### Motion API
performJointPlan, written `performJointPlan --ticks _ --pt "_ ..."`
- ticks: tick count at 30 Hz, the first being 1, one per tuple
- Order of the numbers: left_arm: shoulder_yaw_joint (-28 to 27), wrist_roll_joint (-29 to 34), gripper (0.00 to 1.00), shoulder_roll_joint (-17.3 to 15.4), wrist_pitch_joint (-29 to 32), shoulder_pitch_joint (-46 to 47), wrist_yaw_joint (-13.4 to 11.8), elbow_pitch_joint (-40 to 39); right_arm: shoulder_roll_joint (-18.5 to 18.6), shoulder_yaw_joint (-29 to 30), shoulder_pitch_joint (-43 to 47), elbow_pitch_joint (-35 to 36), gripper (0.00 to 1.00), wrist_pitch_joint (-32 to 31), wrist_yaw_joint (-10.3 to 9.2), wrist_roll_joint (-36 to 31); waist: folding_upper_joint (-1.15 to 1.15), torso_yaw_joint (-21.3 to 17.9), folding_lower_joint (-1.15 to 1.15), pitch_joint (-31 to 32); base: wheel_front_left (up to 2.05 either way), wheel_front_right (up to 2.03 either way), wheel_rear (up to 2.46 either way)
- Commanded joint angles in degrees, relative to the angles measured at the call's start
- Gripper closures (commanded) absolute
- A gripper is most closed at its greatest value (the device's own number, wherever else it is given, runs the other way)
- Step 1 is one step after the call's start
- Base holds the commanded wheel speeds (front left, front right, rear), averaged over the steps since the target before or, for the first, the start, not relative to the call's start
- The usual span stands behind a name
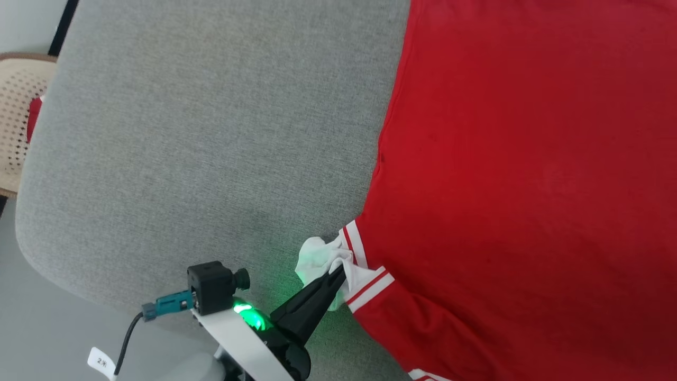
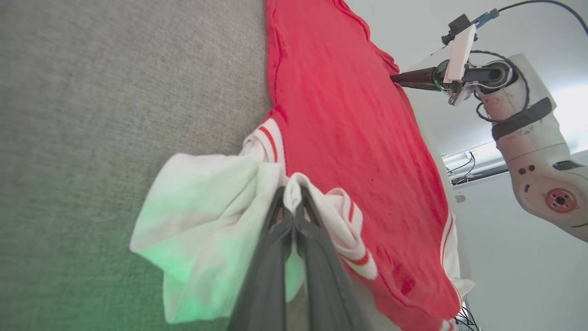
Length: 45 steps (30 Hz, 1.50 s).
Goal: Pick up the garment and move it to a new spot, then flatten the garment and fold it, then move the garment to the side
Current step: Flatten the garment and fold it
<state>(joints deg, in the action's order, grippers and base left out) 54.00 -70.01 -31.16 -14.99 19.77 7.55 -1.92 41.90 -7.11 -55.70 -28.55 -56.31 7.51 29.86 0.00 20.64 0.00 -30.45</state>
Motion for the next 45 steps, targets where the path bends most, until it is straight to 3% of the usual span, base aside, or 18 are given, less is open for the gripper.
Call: performJointPlan --ticks 1,6,7,9,10,17,23,35,45 --pt "0.1 0.2 1.00 0.3 -0.3 1.3 -0.1 -0.1 -0.6 -1.0 -1.0 -1.5 0.00 -0.6 -0.05 -0.8 0.00 0.2 0.00 -2.0 0.00 0.00 0.00" --pt "0.5 0.0 1.00 0.7 -0.3 2.6 -0.1 0.2 -3.0 -4.6 -1.2 -6.6 0.00 -2.1 -0.05 -0.5 0.00 -0.3 0.00 -2.8 0.00 0.00 0.00" --pt "0.5 -0.1 1.00 0.7 -0.3 2.8 -0.1 0.3 -3.2 -5.2 -1.2 -7.0 0.33 -2.1 -0.05 -0.2 0.00 -0.5 0.00 -2.7 0.00 0.00 0.00" --pt "0.4 -0.1 1.00 0.6 -0.3 3.0 -0.1 0.5 -3.5 -6.4 -1.4 -7.4 0.75 -1.5 -0.03 0.5 0.00 -0.8 0.00 -2.3 0.00 0.00 0.00" --pt "0.3 -0.2 1.00 0.6 -0.3 3.1 -0.1 0.6 -3.4 -6.7 -1.7 -7.6 1.00 -0.8 -0.03 0.8 0.00 -1.0 0.00 -2.0 0.00 0.00 0.00" --pt "-1.4 -0.3 1.00 0.1 -0.3 0.7 -0.1 1.9 -3.0 -7.5 -1.1 -7.8 1.00 4.6 -0.04 5.1 0.00 -3.2 0.00 2.3 0.00 0.00 0.00" --pt "-4.5 -1.5 1.00 -0.8 -0.3 -2.5 -0.1 1.8 -0.6 -9.3 4.0 -2.6 1.00 7.8 -0.04 12.0 0.00 -6.3 0.00 6.9 0.00 0.00 0.00" --pt "-7.5 -2.0 1.00 -3.8 -0.3 -7.5 -0.1 3.3 8.4 -12.4 29.7 18.7 1.00 7.4 -0.04 24.0 0.00 -12.4 0.00 14.1 0.00 0.00 0.00" --pt "-9.4 -2.8 1.00 -4.0 -0.3 -9.9 -0.1 3.5 7.5 -7.1 53.9 32.6 1.00 7.1 -0.04 27.0 0.00 -14.7 0.00 16.5 0.00 0.00 0.00"
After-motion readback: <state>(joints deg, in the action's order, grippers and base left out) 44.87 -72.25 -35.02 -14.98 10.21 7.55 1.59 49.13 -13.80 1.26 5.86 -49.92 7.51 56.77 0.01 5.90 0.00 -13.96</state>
